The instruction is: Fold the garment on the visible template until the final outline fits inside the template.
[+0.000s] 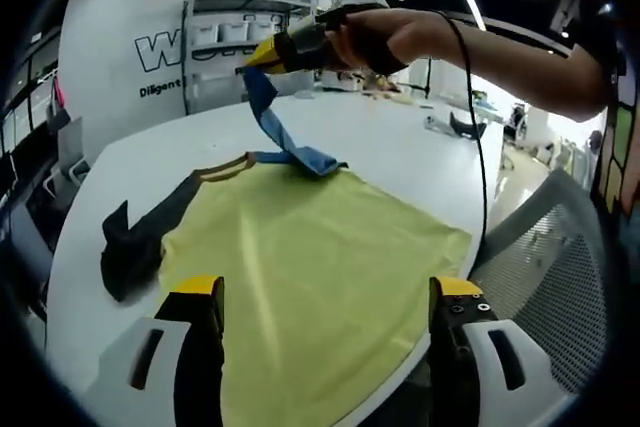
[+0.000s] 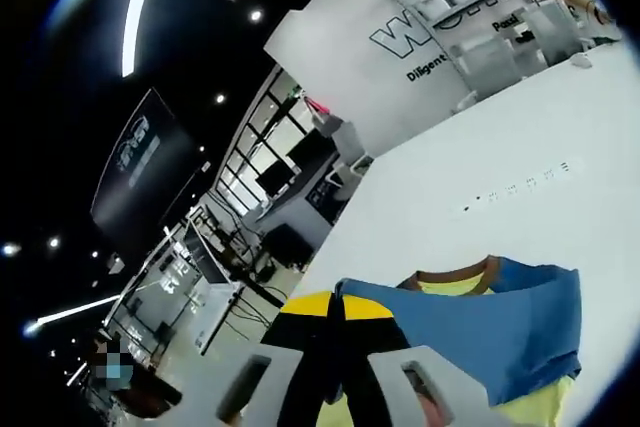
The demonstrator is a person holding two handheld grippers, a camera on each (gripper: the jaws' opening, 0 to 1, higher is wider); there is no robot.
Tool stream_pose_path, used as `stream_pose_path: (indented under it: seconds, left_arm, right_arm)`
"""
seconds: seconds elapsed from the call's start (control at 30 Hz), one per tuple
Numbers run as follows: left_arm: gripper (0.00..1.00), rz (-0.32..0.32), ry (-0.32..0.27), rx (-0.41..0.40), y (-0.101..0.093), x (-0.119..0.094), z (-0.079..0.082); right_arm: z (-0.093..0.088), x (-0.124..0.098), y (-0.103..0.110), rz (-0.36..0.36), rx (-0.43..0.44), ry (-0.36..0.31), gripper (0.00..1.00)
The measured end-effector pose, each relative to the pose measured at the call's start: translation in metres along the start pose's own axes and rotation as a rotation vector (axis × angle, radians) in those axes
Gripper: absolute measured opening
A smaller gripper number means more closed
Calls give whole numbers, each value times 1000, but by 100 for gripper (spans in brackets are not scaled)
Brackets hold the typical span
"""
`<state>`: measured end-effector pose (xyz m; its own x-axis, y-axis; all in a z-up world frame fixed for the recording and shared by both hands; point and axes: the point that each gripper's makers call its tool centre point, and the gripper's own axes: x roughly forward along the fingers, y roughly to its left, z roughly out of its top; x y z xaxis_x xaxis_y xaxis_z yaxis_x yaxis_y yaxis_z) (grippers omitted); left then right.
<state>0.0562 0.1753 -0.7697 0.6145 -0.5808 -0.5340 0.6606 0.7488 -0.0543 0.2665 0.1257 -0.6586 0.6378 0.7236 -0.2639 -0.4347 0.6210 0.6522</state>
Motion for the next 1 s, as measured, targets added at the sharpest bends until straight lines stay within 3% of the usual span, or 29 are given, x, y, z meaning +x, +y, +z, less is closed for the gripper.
stream_pose_path:
  seconds: [0.13,0.27,0.6,1.0]
  left_arm:
    - [78,1,1,-1,0,0,0]
    - [78,3,7,-7,4,-1,-1]
    - [77,-8,21,-19,4,2,-4]
    - [76,-3,33,-49,7,1,-10]
  right_arm:
    - [-2,5,-3,-4,3,3,0]
    - [-8,32,-19,-17,49,23,0]
    - [-50,68,-25,-32,6,148,0]
    - [-79,108,-46,-48,-18,262,0]
